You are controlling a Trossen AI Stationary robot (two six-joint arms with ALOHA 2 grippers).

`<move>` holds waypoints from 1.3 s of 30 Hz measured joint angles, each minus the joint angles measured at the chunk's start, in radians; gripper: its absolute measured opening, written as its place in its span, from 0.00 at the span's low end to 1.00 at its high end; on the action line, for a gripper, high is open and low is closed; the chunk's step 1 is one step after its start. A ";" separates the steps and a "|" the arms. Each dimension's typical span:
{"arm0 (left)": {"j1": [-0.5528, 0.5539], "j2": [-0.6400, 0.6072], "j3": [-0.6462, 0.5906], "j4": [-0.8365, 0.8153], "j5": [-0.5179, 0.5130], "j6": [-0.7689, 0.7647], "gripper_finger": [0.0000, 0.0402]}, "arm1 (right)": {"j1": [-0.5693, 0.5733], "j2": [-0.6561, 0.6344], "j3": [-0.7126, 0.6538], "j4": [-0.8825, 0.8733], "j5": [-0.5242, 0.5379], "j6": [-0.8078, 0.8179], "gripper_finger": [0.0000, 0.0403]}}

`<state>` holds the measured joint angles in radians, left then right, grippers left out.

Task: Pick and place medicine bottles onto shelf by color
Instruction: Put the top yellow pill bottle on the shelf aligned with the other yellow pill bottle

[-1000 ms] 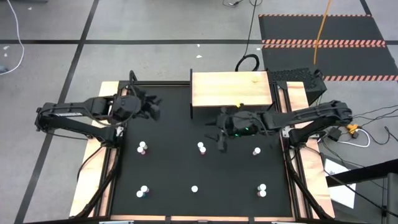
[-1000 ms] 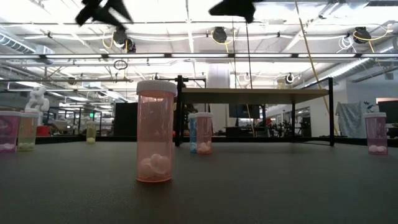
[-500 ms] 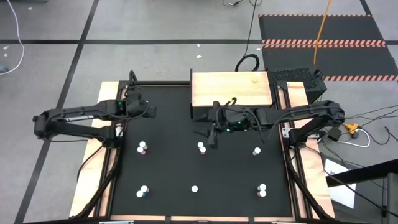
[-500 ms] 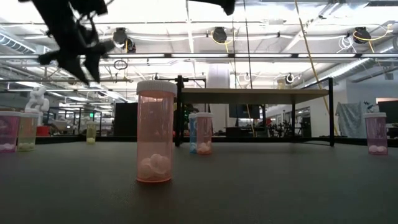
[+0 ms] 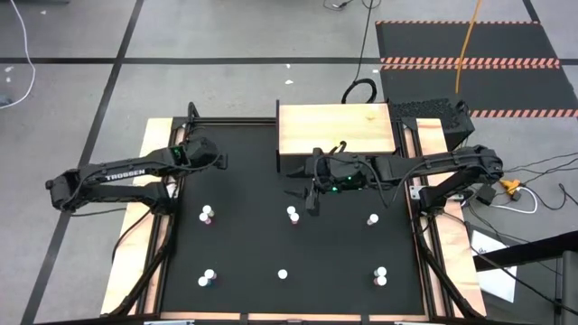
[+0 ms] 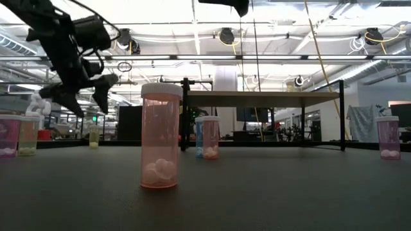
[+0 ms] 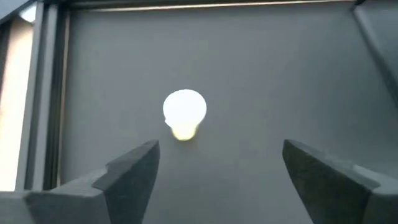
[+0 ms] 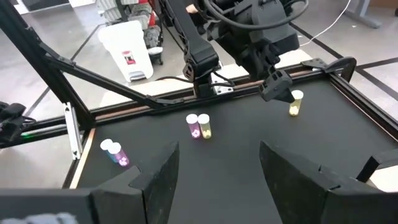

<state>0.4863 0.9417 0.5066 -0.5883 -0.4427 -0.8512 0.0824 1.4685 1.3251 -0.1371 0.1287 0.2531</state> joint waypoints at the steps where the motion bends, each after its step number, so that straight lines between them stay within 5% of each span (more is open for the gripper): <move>1: 0.009 0.000 -0.011 0.003 0.000 -0.006 0.87 | 0.000 0.000 0.000 -0.002 0.000 0.000 0.55; 11: 0.031 0.001 -0.174 0.296 0.023 0.114 0.83 | -0.002 0.000 0.000 -0.006 0.002 0.016 0.55; 30: 0.049 0.001 -0.382 0.587 0.025 0.204 0.69 | -0.016 0.000 0.000 -0.006 0.005 0.034 0.55; 39: 0.049 0.001 -0.450 0.805 0.024 0.384 0.58 | -0.031 0.000 0.000 -0.006 0.002 0.045 0.55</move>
<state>0.5354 0.9424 0.0570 0.2171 -0.4187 -0.4673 0.0511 1.4685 1.3247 -0.1434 0.1312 0.2977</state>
